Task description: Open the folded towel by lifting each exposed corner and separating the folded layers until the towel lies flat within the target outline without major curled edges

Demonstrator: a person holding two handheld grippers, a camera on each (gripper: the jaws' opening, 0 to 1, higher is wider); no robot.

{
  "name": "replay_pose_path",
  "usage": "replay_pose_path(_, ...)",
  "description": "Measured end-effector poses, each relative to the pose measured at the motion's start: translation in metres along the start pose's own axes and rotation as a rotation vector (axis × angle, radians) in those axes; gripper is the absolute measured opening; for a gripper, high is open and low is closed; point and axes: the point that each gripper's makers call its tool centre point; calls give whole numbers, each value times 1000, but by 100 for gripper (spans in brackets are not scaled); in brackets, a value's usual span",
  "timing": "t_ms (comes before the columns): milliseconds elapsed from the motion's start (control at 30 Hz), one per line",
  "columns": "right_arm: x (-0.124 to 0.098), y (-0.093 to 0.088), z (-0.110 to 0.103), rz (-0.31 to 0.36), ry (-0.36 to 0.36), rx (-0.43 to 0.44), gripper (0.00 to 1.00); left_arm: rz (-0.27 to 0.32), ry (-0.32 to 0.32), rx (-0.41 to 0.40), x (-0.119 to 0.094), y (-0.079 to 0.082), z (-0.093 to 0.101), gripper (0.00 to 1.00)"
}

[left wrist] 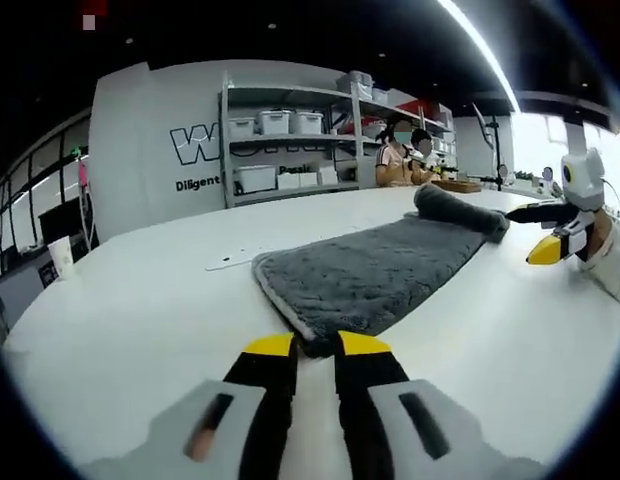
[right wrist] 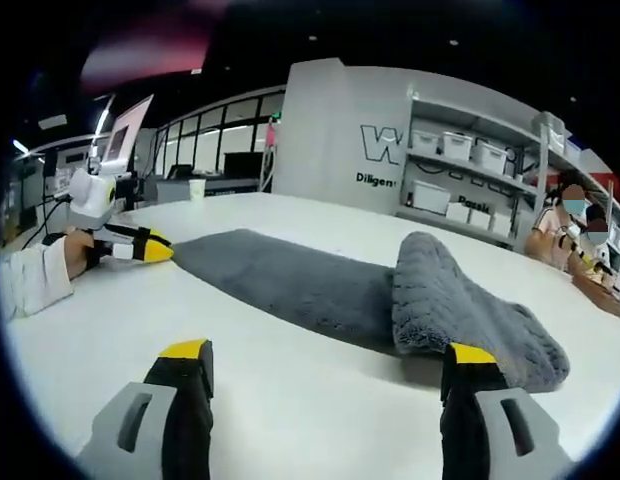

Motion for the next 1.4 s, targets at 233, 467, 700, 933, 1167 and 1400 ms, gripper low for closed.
replay_pose_path(233, 0, -1, 1, -2, -3, 12, 93, 2, 6, 27, 1, 0, 1, 6)
replay_pose_path(467, -1, 0, 2, 4, -3, 13, 93, 0, 12, 40, -1, -1, 0, 6)
replay_pose_path(700, -1, 1, 3, 12, -2, 19, 92, -7, 17, 37, -2, -2, -2, 6)
replay_pose_path(933, -1, 0, 4, 7, -5, 23, 92, -12, 40, 49, -3, -3, -7, 5)
replay_pose_path(1167, 0, -1, 4, 4, -5, 25, 92, -19, 63, 43, -4, -4, -14, 5)
replay_pose_path(1400, -1, 0, 4, 5, -7, 23, 91, -29, 91, 21, -9, -7, -23, 5)
Point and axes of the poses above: the point that each gripper's makers call its tool centre point, and the gripper's own axes: x roughly forward along the fingers, z roughly to its right, y roughly out of its top, and after that the axes turned 6 degrees about y, right-handed
